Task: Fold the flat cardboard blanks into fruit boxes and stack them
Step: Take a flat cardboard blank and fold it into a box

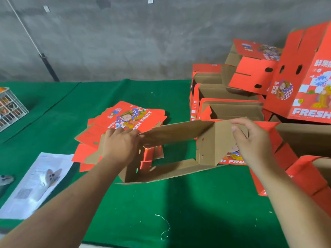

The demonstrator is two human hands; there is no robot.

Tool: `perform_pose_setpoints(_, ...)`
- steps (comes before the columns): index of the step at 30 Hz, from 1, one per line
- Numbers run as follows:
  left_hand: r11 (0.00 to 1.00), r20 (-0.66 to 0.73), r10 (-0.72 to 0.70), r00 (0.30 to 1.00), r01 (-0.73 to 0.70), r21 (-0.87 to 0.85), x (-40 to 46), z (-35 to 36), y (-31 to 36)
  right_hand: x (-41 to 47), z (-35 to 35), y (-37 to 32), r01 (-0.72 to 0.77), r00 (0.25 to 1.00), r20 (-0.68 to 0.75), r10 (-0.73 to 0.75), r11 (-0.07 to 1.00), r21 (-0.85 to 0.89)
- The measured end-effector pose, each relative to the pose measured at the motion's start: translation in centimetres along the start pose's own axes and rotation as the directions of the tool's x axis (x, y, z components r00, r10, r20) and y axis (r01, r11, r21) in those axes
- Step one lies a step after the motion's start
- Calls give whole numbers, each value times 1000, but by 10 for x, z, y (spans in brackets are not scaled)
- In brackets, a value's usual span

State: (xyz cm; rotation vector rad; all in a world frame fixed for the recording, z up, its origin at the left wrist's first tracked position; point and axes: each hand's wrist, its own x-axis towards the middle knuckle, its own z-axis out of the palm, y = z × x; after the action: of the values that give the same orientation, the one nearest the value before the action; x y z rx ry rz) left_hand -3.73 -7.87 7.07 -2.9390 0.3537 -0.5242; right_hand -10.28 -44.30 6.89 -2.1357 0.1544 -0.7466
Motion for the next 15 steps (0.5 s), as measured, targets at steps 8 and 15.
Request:
perform_pose_setpoints(8, 985, 138, 108, 985, -88, -148, 35, 6, -32, -10, 8, -15, 47, 974, 217, -70, 993, 107)
perform_pose_setpoints(15, 932, 396, 265, 879, -128, -340, 76, 19, -45, -12, 51, -10, 23, 912, 408, -44, 998, 55)
